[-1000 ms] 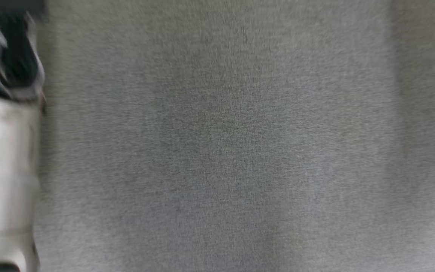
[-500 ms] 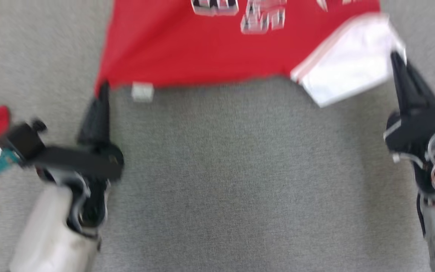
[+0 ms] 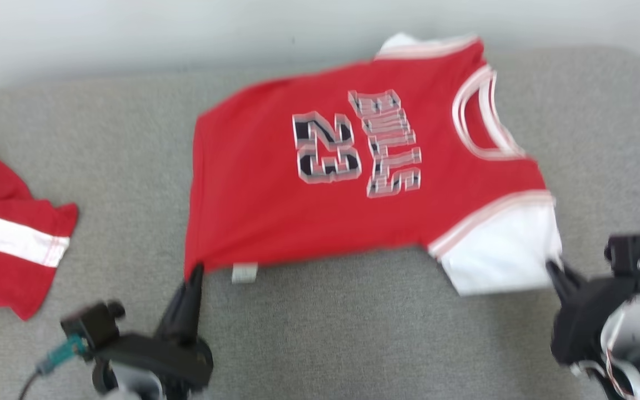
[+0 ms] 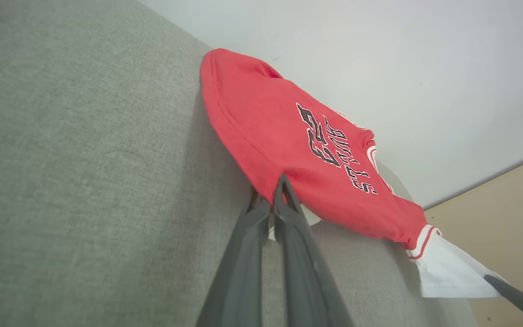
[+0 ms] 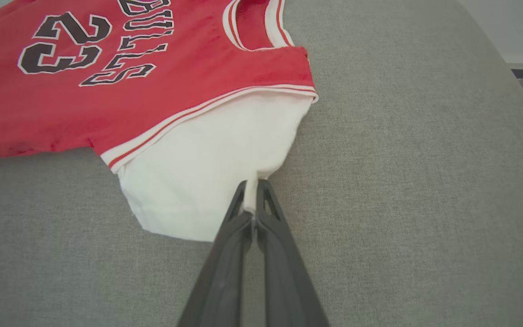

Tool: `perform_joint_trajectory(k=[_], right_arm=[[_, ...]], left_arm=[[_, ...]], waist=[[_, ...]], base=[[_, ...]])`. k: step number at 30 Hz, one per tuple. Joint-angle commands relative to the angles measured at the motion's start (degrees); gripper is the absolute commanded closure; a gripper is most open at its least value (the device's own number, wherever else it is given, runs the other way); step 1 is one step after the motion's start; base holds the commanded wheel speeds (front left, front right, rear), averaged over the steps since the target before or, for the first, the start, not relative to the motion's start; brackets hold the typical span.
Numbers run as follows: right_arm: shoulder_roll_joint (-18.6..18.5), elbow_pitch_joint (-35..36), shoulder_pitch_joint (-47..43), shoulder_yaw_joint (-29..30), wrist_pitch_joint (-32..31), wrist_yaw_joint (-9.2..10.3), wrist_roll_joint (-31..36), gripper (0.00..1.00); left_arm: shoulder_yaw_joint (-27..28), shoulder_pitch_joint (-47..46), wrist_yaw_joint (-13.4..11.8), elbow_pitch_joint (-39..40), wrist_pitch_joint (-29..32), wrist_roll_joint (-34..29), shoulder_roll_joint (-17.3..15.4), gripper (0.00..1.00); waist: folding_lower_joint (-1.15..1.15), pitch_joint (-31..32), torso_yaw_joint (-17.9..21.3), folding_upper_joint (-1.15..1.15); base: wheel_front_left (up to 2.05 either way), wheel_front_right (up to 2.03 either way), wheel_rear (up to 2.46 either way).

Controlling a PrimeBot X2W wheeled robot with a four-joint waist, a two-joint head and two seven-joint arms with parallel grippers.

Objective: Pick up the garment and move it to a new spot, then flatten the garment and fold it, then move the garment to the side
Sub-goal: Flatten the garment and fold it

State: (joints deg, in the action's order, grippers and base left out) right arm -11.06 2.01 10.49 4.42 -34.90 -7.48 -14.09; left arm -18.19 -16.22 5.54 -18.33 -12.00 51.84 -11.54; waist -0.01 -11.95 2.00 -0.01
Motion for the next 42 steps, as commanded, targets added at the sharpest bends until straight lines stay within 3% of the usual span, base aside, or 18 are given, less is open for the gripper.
perform_joint_trajectory(k=[1, 6, 12, 20, 30, 35, 42], right_arm=[[0.16, 1.15, -2.3, 0.54, -1.9, 0.0, 0.64, 1.0], [1.23, 5.59, -9.43, 2.59, -9.14, 0.0, 2.59, 1.0], [2.75, 7.86, -15.4, 4.01, -13.39, 0.0, 1.52, 1.0], [3.57, 9.54, -10.76, 4.59, -4.92, 0.0, 0.77, 1.0], [-3.7, 2.25, 13.28, -1.74, 6.5, -0.01, -1.73, 1.0], [-6.36, -8.59, 32.63, -8.75, 10.75, 0.0, -3.2, 1.0], [-8.05, -20.86, 52.87, -15.27, 16.79, 0.0, -1.72, 1.0]], left_arm=[[-0.3, 2.28, -0.43, 0.35, 0.3, -0.08, -0.34, 1.0], [-1.22, 7.92, -1.59, 1.77, 1.36, 0.14, -1.05, 1.0], [-2.08, 13.42, -3.47, 3.78, 2.28, 0.51, -1.24, 1.0], [-1.06, 12.42, -4.22, 6.79, 2.62, 1.09, -2.03, 1.0], [1.57, -4.68, -3.0, 5.6, 7.7, 2.13, -4.76, 1.0], [4.01, -18.08, -2.43, 3.18, 15.92, 6.04, -8.01, 1.0], [4.11, -33.45, -3.34, 2.63, 23.27, 5.18, -11.76, 1.0]], waist=[[0.01, 4.33, -0.06, 0.01], [0.01, 7.69, -0.03, 0.01], [0.01, 10.87, 0.1, 0.01], [0.01, 12.41, 0.56, 0.01], [0.01, 12.1, 2.44, 0.01], [0.01, 10.34, 5.17, 0.01], [0.01, 6.51, 5.99, 0.01]], base=[[0.0, 0.0, 0.0], [0.0, 0.0, 0.0], [0.0, 0.0, 0.0], [0.0, 0.0, 0.0], [0.0, 0.0, 0.0], [0.0, 0.0, 0.0], [0.0, 0.0, 0.0]])
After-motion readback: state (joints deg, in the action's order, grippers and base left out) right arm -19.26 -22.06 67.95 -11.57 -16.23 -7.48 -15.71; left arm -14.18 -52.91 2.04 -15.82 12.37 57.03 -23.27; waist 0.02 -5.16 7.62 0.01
